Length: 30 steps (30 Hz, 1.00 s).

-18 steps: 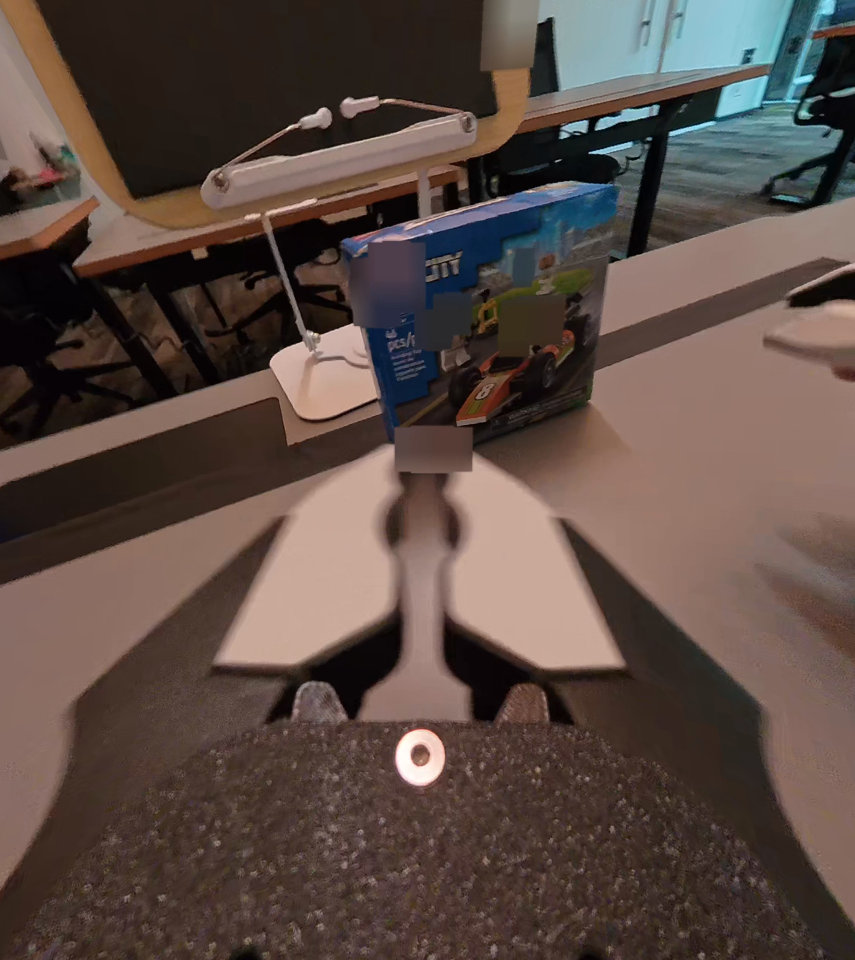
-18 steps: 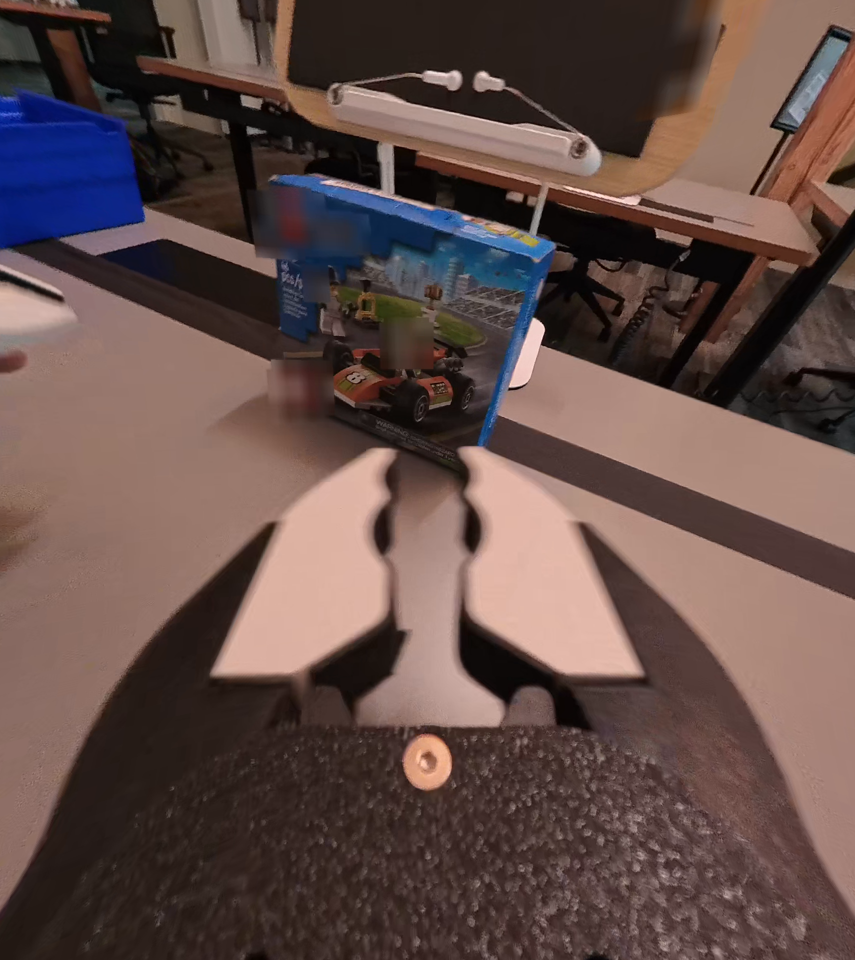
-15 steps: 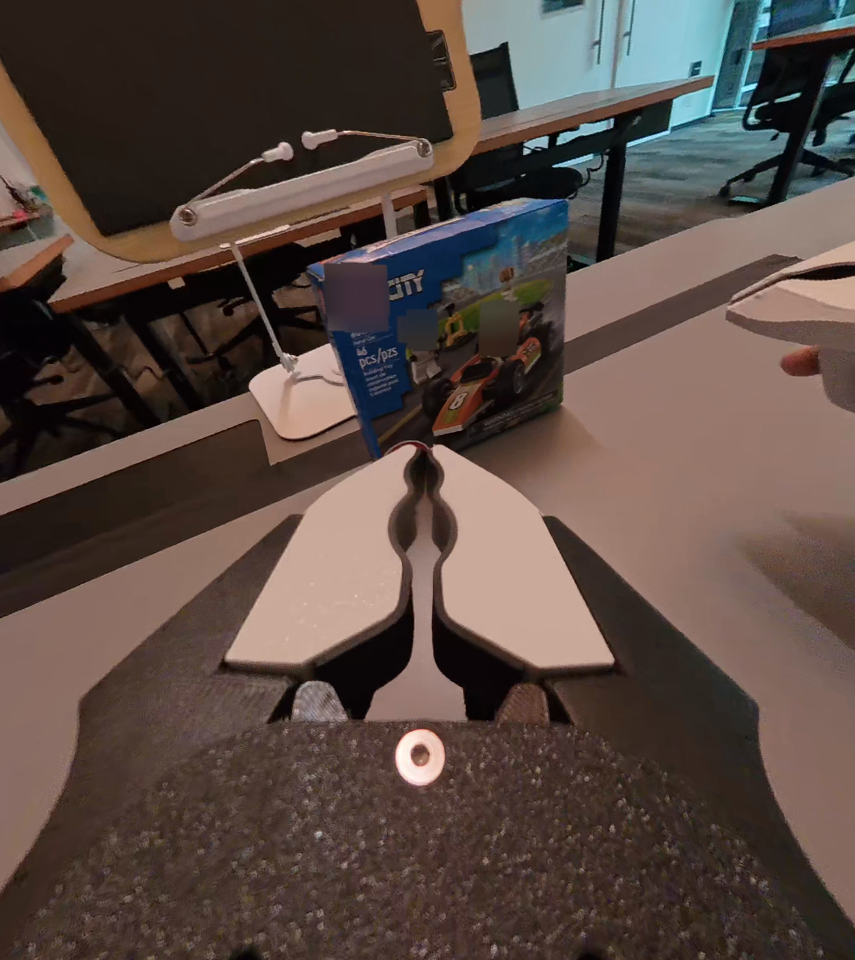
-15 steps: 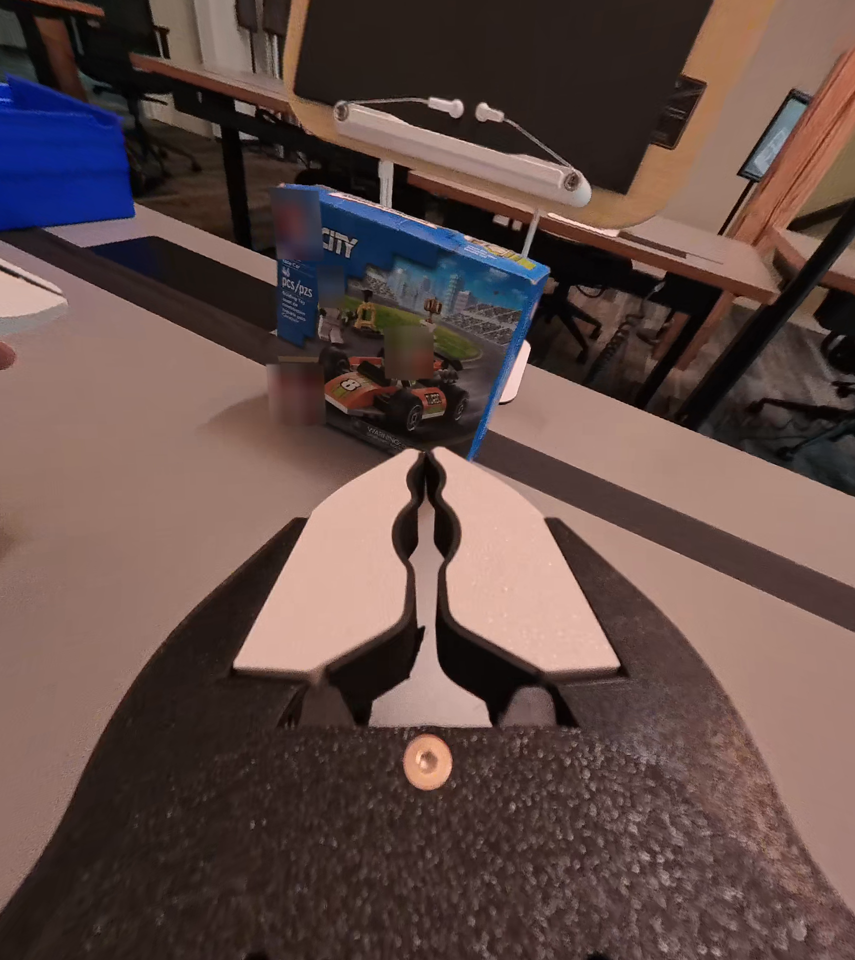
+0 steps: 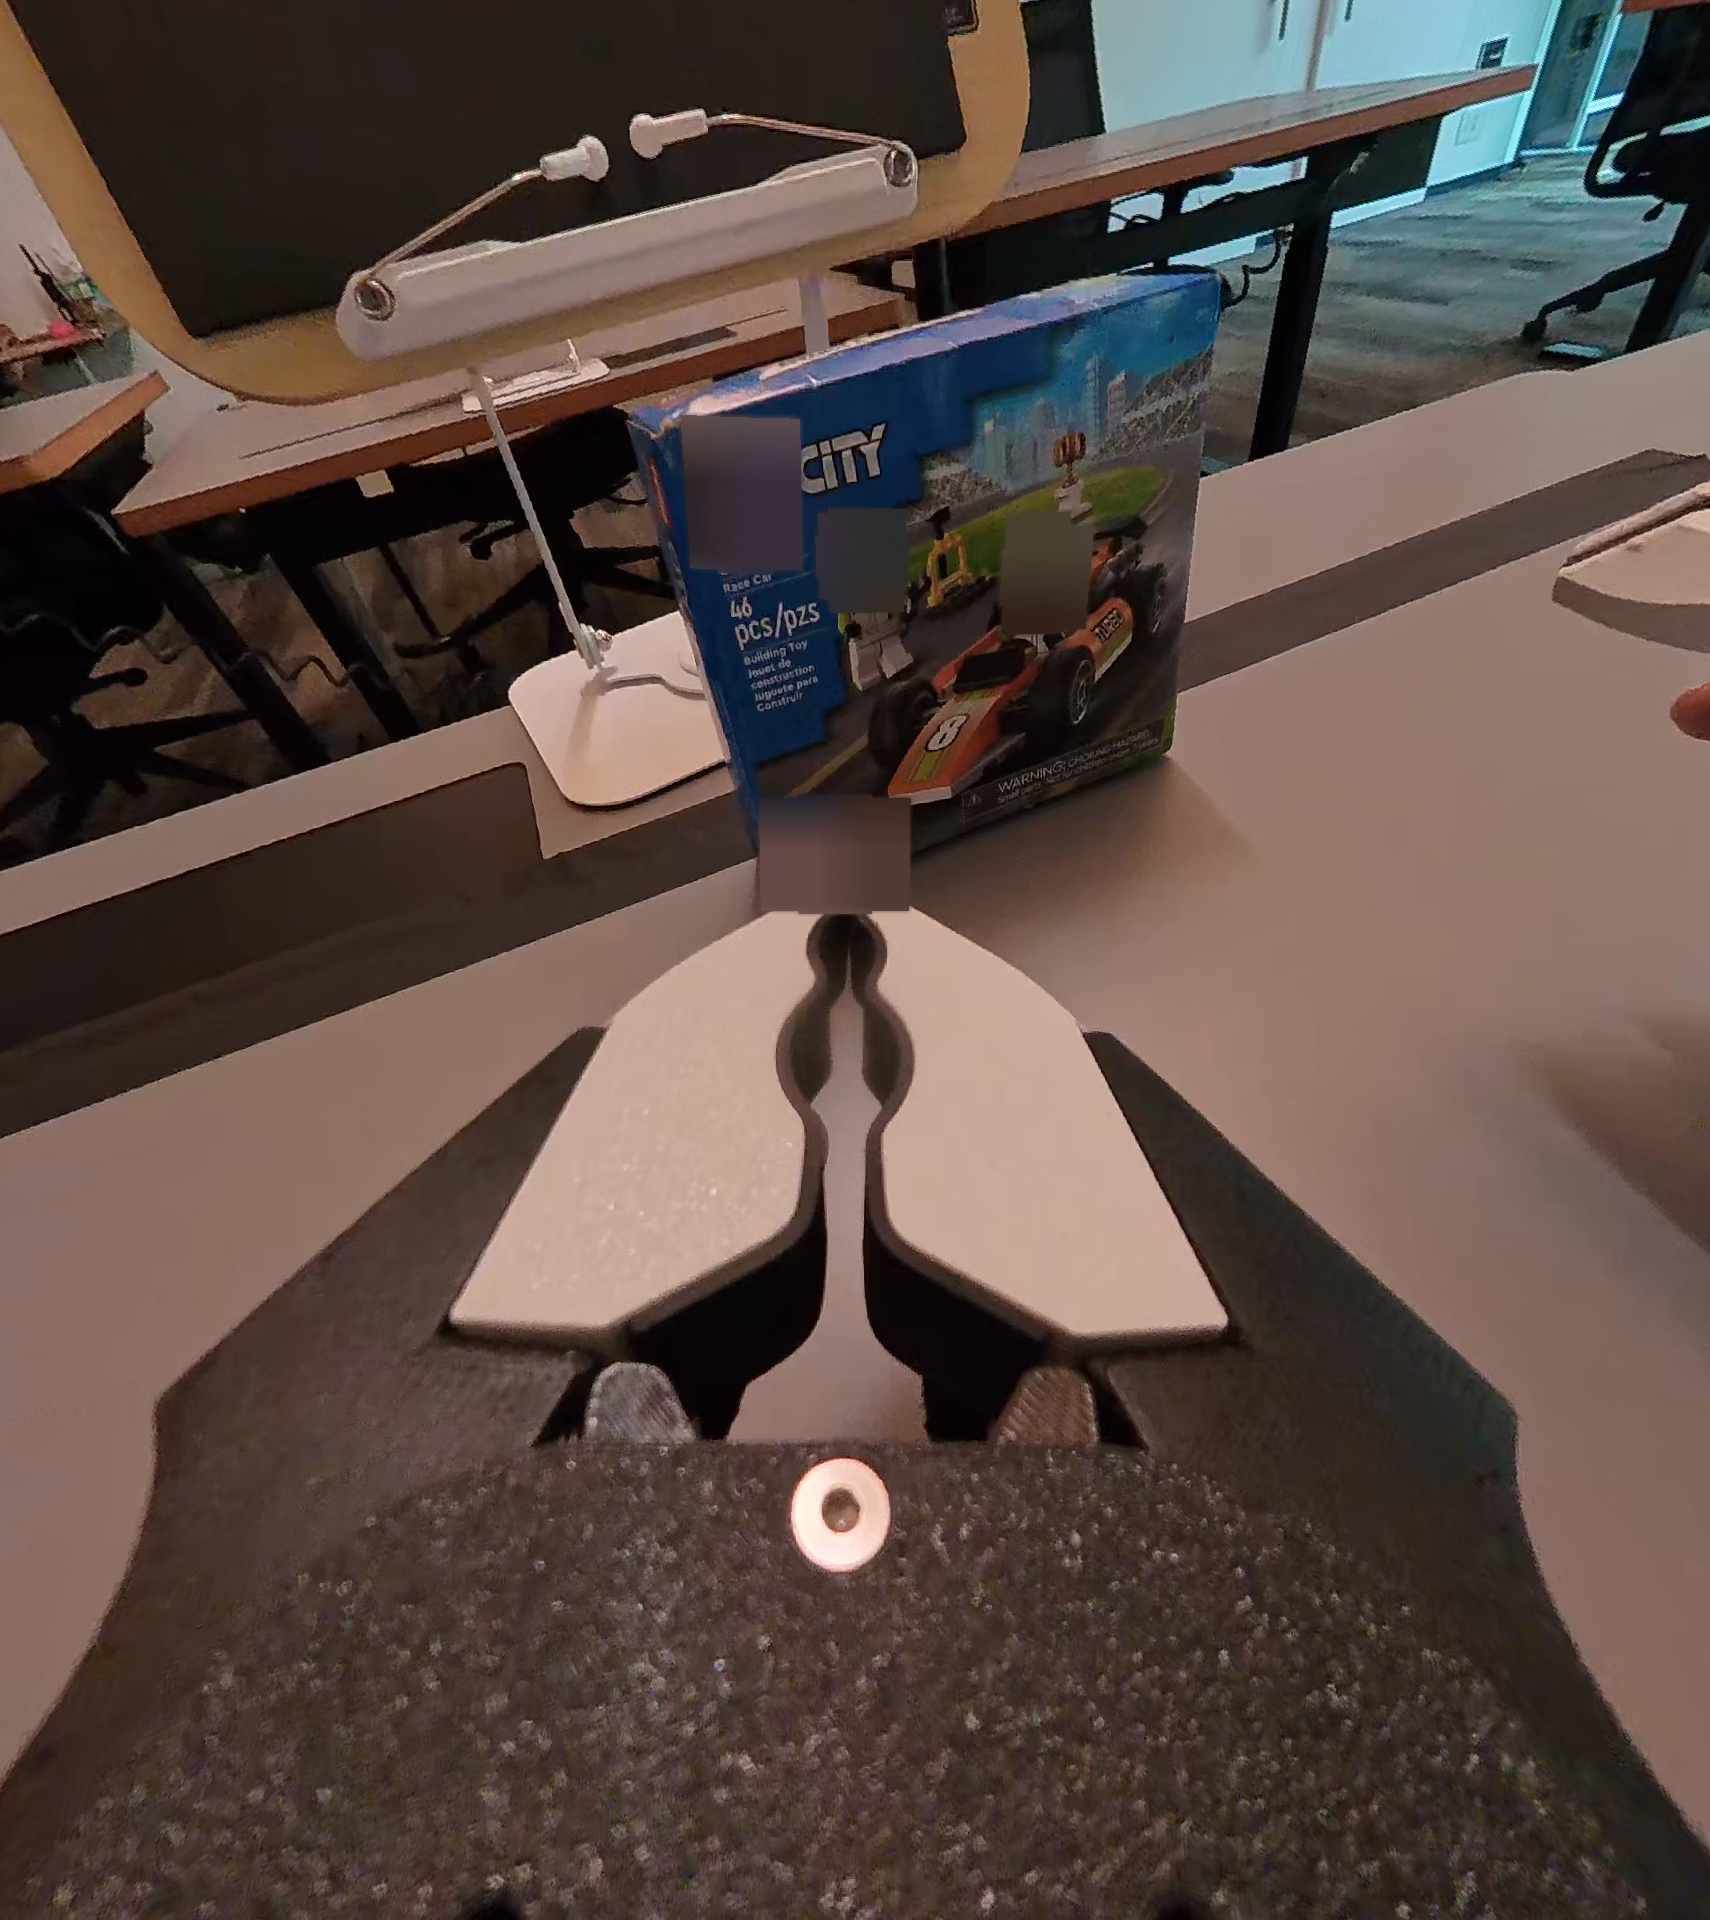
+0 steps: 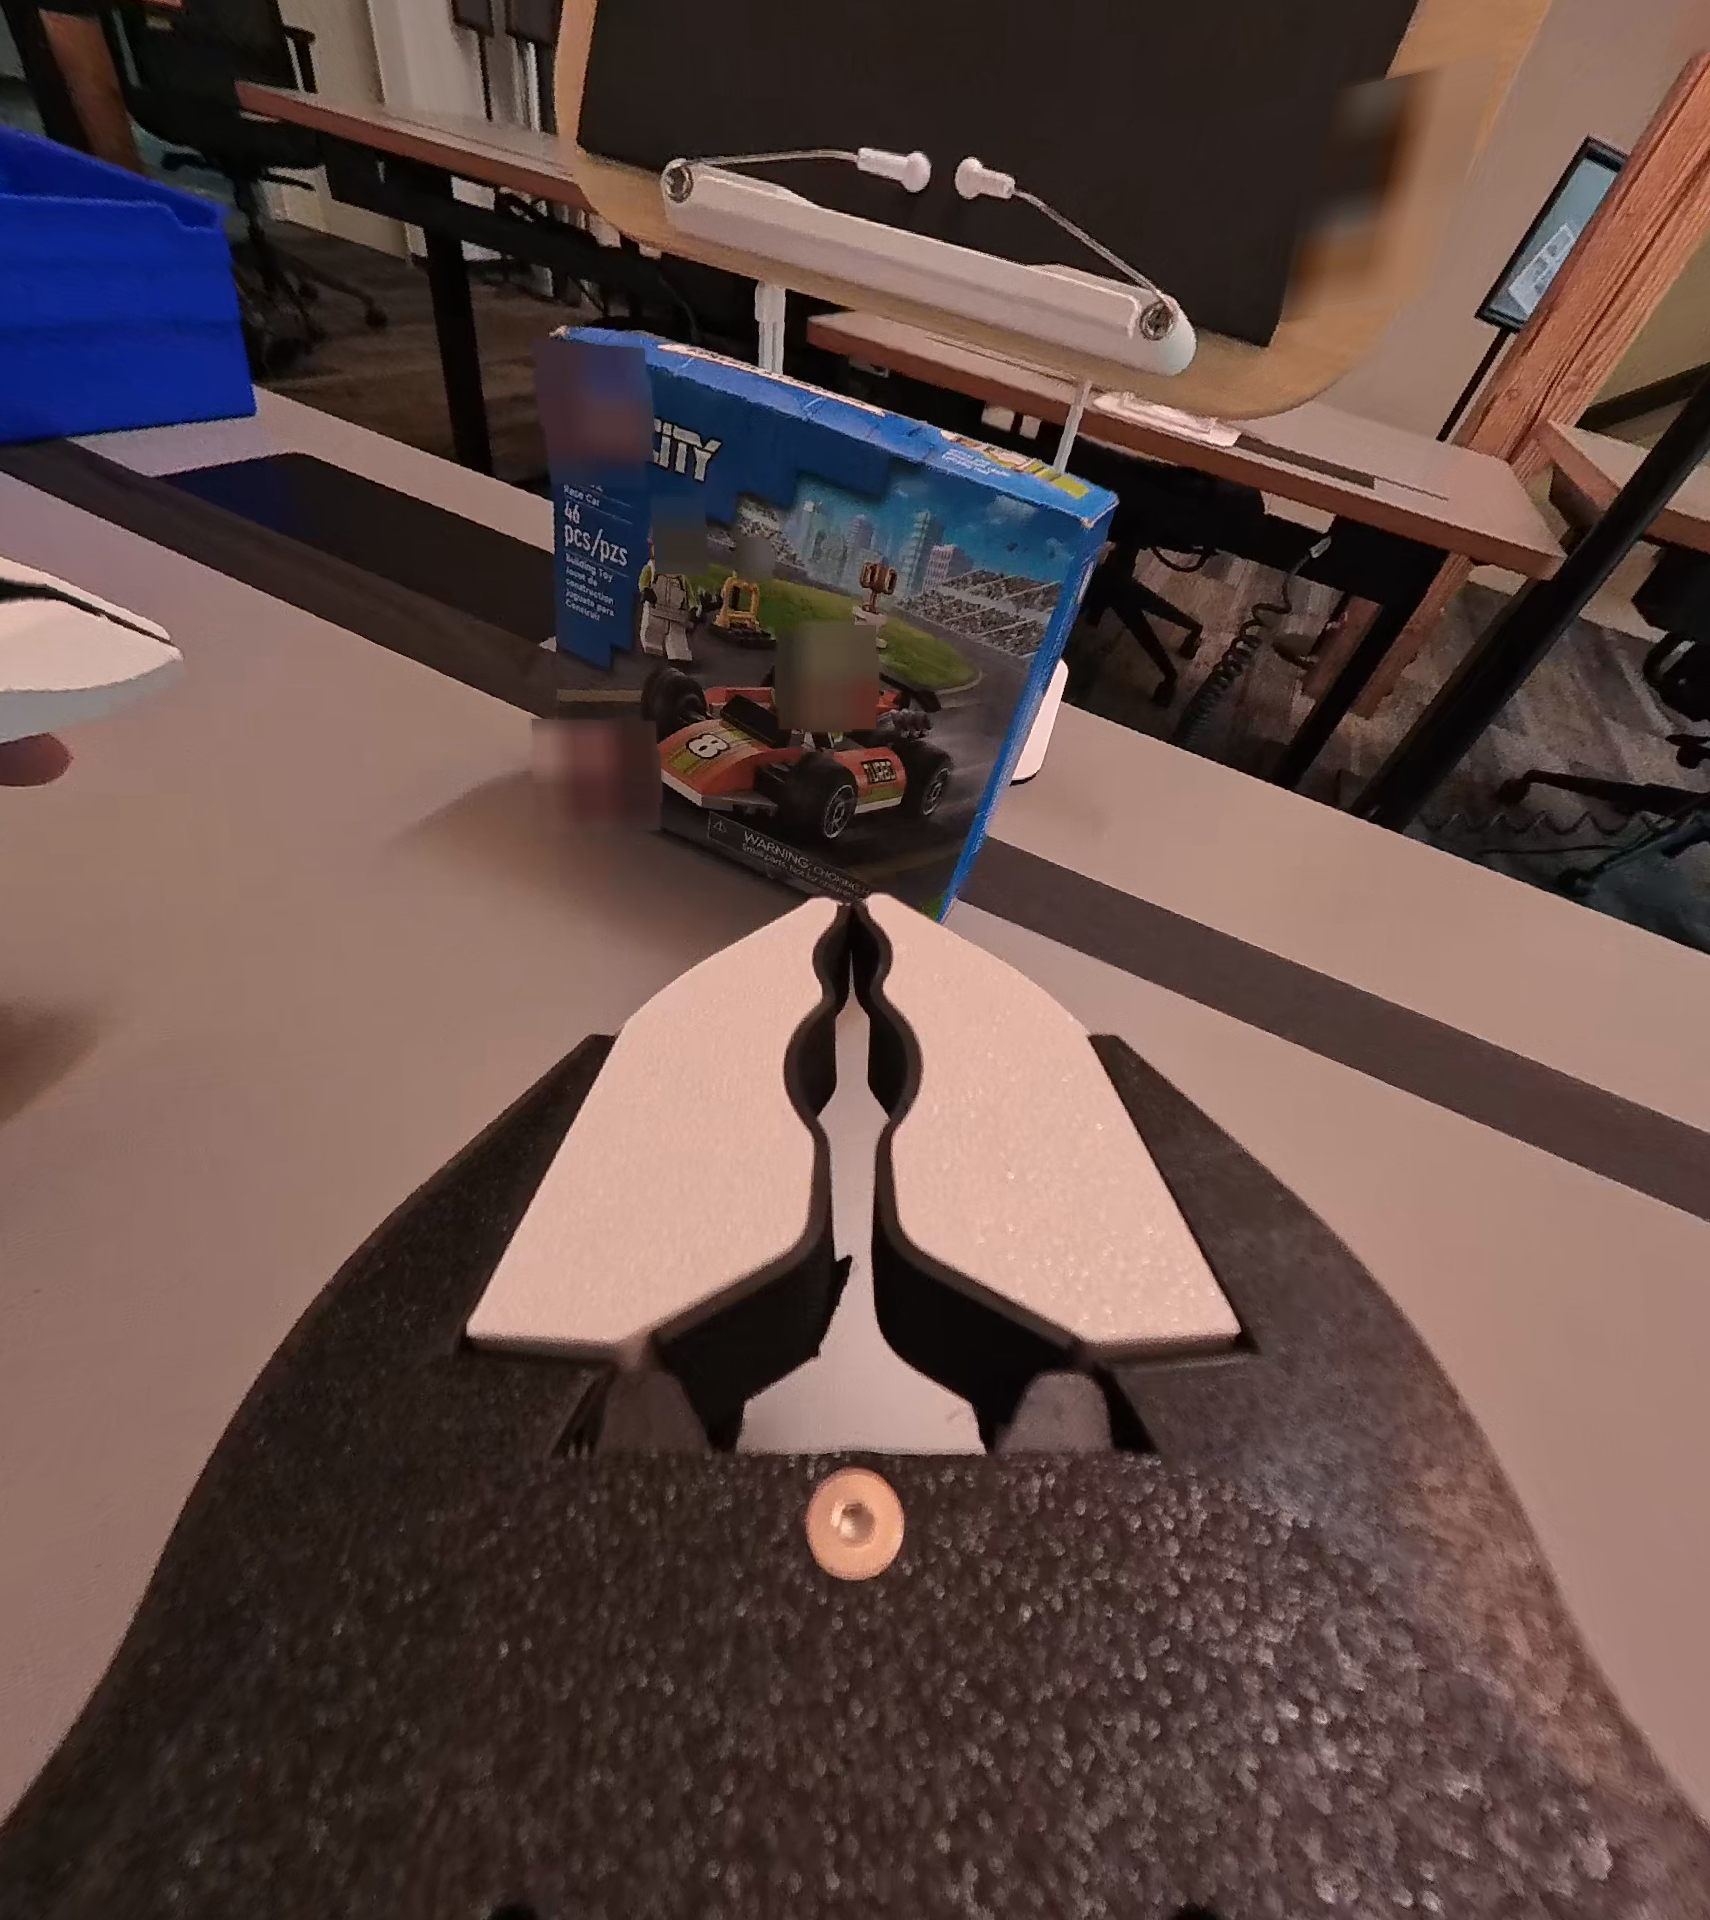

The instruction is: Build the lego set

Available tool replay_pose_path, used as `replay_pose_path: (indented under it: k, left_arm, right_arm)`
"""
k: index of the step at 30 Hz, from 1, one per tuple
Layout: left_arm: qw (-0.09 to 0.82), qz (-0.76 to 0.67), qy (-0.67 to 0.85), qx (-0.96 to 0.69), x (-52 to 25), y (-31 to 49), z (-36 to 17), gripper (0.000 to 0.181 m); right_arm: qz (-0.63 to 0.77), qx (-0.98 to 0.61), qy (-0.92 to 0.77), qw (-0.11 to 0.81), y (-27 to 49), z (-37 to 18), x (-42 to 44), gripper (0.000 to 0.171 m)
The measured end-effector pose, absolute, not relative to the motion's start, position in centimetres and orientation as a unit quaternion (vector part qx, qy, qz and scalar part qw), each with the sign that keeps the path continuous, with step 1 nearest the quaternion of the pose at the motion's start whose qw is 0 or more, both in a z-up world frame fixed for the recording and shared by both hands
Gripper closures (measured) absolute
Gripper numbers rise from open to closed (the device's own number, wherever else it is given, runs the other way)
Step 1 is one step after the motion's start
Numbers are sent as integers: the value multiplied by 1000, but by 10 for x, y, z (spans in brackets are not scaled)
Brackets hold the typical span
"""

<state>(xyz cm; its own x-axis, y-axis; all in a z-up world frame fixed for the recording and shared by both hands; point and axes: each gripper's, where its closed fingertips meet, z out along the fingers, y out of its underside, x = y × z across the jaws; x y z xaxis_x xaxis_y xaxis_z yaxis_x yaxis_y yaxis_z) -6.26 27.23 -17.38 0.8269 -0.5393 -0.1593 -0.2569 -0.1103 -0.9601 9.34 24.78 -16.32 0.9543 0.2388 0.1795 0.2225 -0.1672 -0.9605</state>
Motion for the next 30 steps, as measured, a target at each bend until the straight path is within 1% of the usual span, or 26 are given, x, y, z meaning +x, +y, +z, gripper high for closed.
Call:
replay_pose_path:
  k: [12, 15, 30]
  left_arm:
    - [615, -109, 278, -730, -62, 272, -175, 181]
    - [609, -107, 284, -732, -60, 272, -179, 178]
    - [605, -103, 276, -739, -64, 275, -182, 181]
  right_arm:
    - [24, -770, -126, 625, 246, -171, 90, 171]
    - [24, -772, -126, 622, 246, -174, 92, 171]
    - [29, -768, -142, 623, 246, -176, 85, 171]
